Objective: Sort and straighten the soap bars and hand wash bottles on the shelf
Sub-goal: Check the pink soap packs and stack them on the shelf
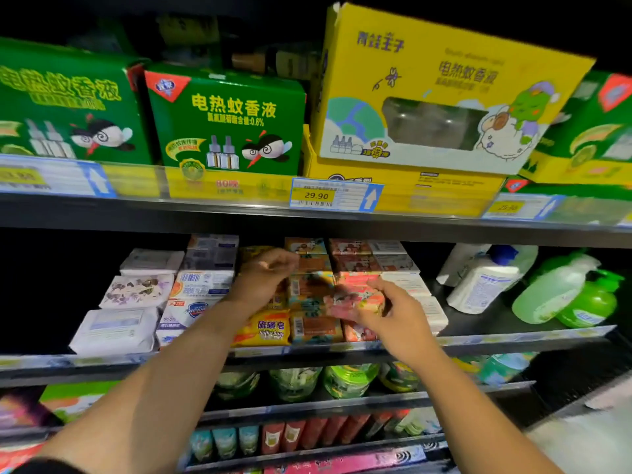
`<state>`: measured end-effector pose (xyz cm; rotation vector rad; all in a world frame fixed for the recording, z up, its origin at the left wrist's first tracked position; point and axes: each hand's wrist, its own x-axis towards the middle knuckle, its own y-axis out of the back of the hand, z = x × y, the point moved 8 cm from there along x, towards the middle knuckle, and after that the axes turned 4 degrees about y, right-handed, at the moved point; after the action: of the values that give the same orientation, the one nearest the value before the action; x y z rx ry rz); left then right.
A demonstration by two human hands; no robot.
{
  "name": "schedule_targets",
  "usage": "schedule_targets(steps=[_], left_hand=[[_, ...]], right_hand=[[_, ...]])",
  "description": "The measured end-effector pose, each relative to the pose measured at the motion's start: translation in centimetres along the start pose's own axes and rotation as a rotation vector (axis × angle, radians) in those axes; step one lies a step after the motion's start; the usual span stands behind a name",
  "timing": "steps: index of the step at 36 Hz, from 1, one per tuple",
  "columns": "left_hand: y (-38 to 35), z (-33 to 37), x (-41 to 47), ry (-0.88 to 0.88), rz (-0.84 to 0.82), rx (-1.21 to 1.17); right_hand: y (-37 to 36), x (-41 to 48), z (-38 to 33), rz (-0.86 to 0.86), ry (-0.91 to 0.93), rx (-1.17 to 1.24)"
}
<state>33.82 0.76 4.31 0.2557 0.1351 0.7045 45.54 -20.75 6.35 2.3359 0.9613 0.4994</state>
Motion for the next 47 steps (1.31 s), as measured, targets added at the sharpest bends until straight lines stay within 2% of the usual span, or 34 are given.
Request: schedule_targets(steps=[3, 7, 8, 11, 17, 21, 23, 25, 27, 29, 31, 34, 37, 39, 42, 47], left_hand=[[0.6, 2.2, -2.1, -0.082, -0.038, 0.175], [-2.7, 1.7, -6.5, -0.061, -0.381, 0.108], [-3.4, 1.5, -7.5, -0.08, -0.413, 0.087], [-3.8, 1.2, -9.1, -0.153, -0.266, -0.023], [-2.9, -0.2, -10.8, -0.059, -0.027, -0.339], [-2.4, 0.3, -11.9, -0.049, 0.042, -0.394], [-2.4, 0.5, -12.3, -0.102, -0.016, -0.364], [-3.2, 0.8, -12.8, -0.152, -0.202, -0.364], [-3.9, 0.8, -13.4, -0.192, -0.361, -0.229], [-3.4, 1.1, -13.5, -0.266, -0.328, 0.02], [-2.2, 2.0, -13.3, -0.339, -0.184, 0.129], [-1.4, 2.1, -13.4, -0.356, -0.097, 0.038], [-2.0, 1.0, -13.8, -0.192, -0.15, -0.346], [-2.3, 0.7, -14.1, -0.148, -0.131, -0.462], [-2.2, 0.8, -14.5, -0.15, -0.103, -0.451], [-2.9, 1.6, -15.6, -0.276, -0.278, -0.285]], right_hand=[[-0.8, -1.0, -0.1, 0.003, -0.088, 0.103], [-3.2, -2.2, 0.5, -0.04, -0.223, 0.535], [-3.8, -2.7, 0.2, -0.074, -0.248, 0.653], [-5.0, -4.3, -0.5, -0.145, -0.336, 0.829], [-6.2, -6.1, -1.3, -0.199, -0.329, 0.856], [-5.6, -6.3, -1.5, -0.068, -0.325, 0.882], [-5.1, -6.4, -1.6, -0.012, -0.322, 0.906], [-5.0, -6.6, -1.6, -0.022, -0.333, 0.926], [-5.1, -6.9, -1.8, -0.08, -0.364, 0.982], [-5.3, -7.5, -2.4, -0.176, -0.397, 1.087], [-5.5, -7.9, -3.1, -0.289, -0.378, 1.189], [-5.5, -8.5, -4.1, -0.416, -0.278, 1.175], [-5.3, -8.3, -4.2, -0.373, -0.224, 1.033], [-5.0, -8.1, -4.2, -0.322, -0.216, 0.978], [-4.5, -7.9, -4.5, -0.221, -0.205, 0.874], [-3.8, -8.3, -5.1, -0.101, -0.162, 0.869]])
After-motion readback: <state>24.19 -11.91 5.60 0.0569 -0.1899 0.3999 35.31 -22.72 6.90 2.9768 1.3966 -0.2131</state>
